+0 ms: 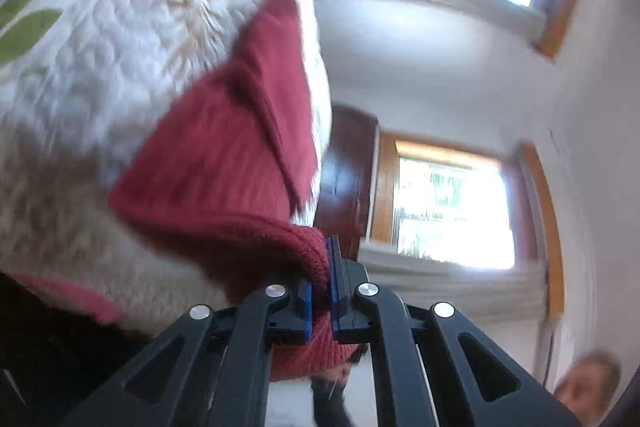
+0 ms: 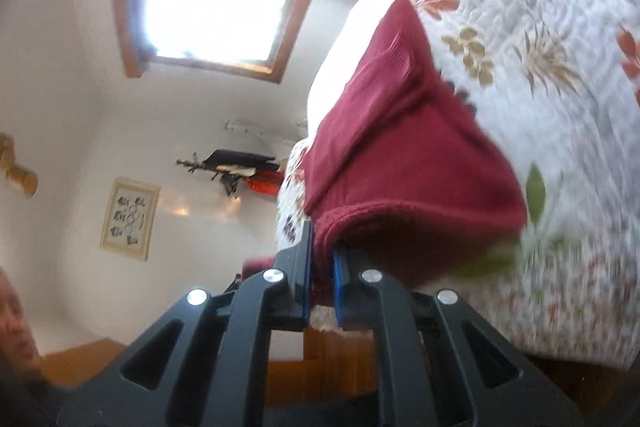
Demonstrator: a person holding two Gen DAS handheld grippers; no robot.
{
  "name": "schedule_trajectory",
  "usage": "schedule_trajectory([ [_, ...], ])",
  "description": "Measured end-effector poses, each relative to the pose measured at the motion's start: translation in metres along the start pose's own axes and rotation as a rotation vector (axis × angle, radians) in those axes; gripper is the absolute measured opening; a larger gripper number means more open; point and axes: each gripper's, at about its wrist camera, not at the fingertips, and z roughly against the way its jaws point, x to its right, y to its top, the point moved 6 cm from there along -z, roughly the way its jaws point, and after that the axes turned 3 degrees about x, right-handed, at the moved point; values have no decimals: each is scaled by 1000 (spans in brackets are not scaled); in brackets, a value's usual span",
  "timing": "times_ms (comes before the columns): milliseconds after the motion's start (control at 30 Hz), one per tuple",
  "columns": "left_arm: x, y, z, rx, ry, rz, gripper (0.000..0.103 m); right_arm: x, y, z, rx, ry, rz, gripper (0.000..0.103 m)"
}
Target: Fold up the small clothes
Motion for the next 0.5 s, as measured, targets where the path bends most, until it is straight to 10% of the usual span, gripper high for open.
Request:
schedule_trajectory([
  [300,-42,66,-60,112,146,198,13,57,55,-70,-71,-178,-109,13],
  [500,-38,81,-53,195,79,318,53,74,77,-70,-90,-171,-171,41],
])
